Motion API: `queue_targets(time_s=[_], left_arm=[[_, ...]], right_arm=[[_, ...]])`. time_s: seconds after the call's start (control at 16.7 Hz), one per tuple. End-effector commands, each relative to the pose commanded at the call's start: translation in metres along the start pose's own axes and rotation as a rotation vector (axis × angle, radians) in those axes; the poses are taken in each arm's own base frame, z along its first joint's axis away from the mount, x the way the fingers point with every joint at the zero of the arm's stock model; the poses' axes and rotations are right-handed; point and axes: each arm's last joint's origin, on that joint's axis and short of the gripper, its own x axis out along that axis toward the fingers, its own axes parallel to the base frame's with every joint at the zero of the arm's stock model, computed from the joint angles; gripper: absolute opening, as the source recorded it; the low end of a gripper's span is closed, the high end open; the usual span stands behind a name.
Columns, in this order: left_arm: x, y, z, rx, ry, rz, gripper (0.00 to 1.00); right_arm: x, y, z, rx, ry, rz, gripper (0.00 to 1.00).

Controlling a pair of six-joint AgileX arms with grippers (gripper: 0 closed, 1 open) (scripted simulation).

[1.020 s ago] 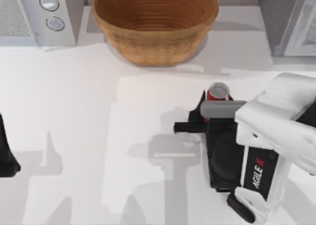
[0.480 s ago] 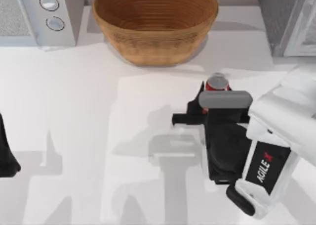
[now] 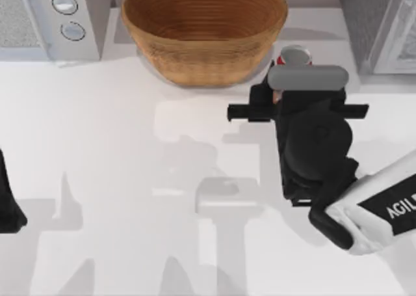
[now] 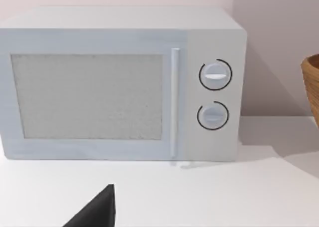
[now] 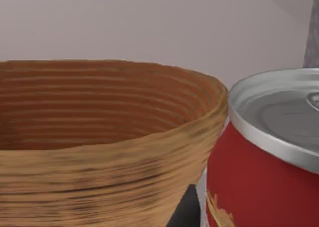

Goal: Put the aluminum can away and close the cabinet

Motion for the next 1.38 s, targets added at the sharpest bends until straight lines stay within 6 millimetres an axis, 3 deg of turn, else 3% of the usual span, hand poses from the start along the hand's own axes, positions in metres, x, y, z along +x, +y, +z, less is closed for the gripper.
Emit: queue_targets(time_s=[0.24,0.6,0.78,1.08,1.38], left_arm=[[0.0,0.0,0.0,0.0,0.0,0.0,1.0],[0.0,0.0,0.0,0.0,0.0,0.0,1.0],[0.0,0.0,0.0,0.0,0.0,0.0,1.0],[0.0,0.0,0.0,0.0,0.0,0.0,1.0],[0.0,0.0,0.0,0.0,0.0,0.0,1.0]], right_arm=[[-0.005,-0.005,0.031,0.0,0.001,0.0,0.0],[-0.005,-0.005,0.036,0.005,-0.002,-0.001,0.0],[-0.006,-0.017,0.046,0.003,-0.002,-0.001,0.0],[-0.021,-0.07,0.082,-0.001,0.0,-0.001,0.0],[-0.063,-0.14,0.107,-0.005,0.003,-0.002,0.0]])
